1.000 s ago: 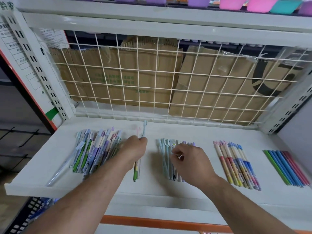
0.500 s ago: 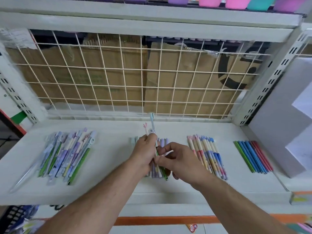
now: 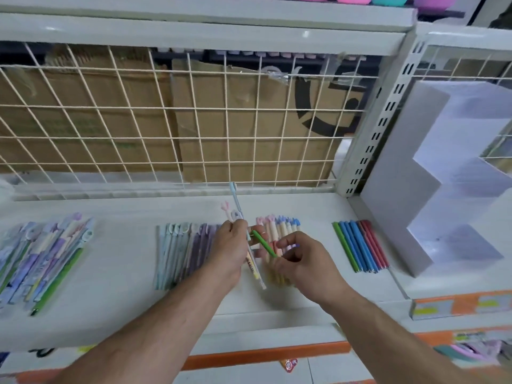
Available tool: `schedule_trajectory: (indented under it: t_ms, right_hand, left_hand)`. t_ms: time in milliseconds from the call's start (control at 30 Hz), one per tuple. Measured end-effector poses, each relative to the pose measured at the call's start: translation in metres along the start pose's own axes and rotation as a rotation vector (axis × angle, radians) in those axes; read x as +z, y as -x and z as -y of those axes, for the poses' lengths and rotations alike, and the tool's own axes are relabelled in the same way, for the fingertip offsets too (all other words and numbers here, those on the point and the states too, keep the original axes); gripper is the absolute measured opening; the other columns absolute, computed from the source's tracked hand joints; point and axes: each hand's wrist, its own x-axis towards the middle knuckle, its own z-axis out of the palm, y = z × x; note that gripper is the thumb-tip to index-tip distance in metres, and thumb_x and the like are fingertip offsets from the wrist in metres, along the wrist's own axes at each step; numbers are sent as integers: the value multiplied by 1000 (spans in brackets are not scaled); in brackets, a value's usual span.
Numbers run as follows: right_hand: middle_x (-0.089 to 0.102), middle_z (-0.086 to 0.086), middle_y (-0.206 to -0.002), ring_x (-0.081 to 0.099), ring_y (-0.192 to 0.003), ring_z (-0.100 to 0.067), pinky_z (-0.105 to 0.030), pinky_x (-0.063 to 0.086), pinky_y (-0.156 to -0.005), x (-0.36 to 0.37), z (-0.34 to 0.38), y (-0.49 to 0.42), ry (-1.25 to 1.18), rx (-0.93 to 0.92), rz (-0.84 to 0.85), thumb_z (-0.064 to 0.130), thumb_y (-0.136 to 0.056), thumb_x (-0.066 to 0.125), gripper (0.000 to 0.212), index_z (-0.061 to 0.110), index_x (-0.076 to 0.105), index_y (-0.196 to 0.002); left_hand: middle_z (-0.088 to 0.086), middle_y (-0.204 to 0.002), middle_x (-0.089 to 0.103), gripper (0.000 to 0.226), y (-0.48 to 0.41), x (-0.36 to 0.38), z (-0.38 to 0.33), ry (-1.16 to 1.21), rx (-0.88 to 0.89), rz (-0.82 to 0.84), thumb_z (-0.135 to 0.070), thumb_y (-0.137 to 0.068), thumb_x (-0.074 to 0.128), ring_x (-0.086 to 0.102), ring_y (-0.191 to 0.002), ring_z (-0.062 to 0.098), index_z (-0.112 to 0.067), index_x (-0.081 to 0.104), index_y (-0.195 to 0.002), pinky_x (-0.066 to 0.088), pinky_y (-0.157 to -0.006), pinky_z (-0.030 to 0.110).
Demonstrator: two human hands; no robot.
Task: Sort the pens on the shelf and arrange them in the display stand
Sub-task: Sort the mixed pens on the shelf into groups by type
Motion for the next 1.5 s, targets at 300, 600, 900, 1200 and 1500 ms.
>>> schedule_trajectory:
  t_ms: [300, 600, 900, 1200, 1500]
  right_hand:
    - [63, 7, -72, 58, -58, -10, -22, 46, -50, -70, -39, -17, 413, 19, -364, 22, -93, 64, 13, 31, 58, -100]
    - [44, 2, -87, 49, -67, -22, -27, 20, -44, -79, -49, -27, 1162, -122, -124, 5, -92, 43, 27, 16, 59, -111]
    - [45, 2, -89, 50, -69, -20, -28, 37, -56, -89, -52, -45, 1202, -140, -107, 1, -91, 43, 31, 16, 63, -109]
    - [62, 7, -66, 54, -55, -7, -14, 37, -48, -66, -28, -45, 365, -59, -246, 17, -95, 57, 26, 20, 65, -71]
    - [57, -9, -62, 46, -46, -15, -24, 32, -42, -24, 24, -38, -343, 127, -45, 4, -91, 66, 10, 0, 67, -82]
  left_hand:
    - [11, -90, 73, 22, 8, 50, 11, 13, 10, 55, -16, -102, 38, 70, -73, 22, -6, 57, -104, 51, -50, 29]
    - [3, -56, 50, 22, 12, 69, 16, -115, -4, 105, -15, -94, 44, 40, -48, 16, -11, 51, -74, 32, -49, 25]
    - [3, -62, 37, 25, 17, 69, 18, -76, -1, 171, -13, -97, 46, 30, -49, 16, -15, 44, -72, 28, -45, 22]
    - [3, -70, 46, 14, 21, 60, 19, -158, 31, 268, -17, -101, 48, 41, -55, 14, -9, 57, -94, 35, -48, 24]
    - [-6, -73, 67, 23, 35, 25, 6, -155, 13, 380, -12, -105, 44, 60, -58, 5, -13, 66, -101, 44, -53, 19]
